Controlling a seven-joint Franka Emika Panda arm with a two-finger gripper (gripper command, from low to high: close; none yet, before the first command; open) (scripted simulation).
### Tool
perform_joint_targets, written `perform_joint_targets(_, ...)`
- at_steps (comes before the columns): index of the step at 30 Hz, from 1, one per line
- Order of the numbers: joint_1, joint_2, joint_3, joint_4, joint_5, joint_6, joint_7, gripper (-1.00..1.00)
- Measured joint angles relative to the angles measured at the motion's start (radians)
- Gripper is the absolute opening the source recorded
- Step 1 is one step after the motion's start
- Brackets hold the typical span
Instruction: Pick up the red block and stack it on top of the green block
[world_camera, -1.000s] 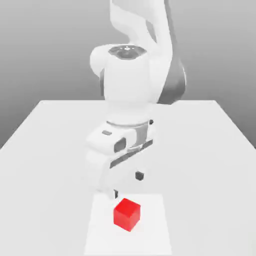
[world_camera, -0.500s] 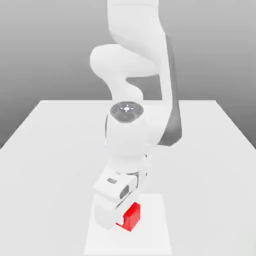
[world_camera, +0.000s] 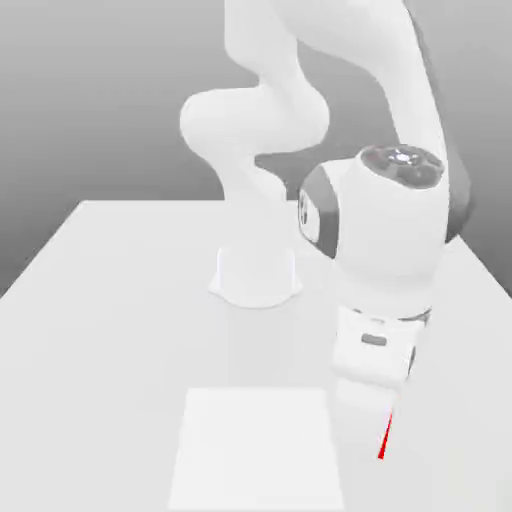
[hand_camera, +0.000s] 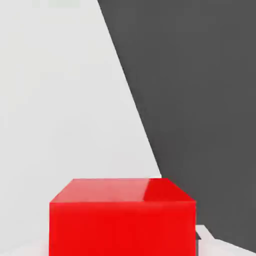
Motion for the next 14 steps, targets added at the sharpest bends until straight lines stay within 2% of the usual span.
perform_joint_targets(6, 0.129, 0.112, 0.083, 0.218, -0.048, -0.109, 0.060, -1.00)
perform_joint_targets(10, 0.169, 0.237, 0.080, 0.265, -0.077, -0.032, 0.085, -1.00)
perform_joint_targets(11, 0.173, 0.258, 0.077, 0.267, -0.081, -0.015, 0.088, 1.00)
perform_joint_targets(14, 0.173, 0.258, 0.077, 0.267, -0.081, -0.015, 0.088, 1.00)
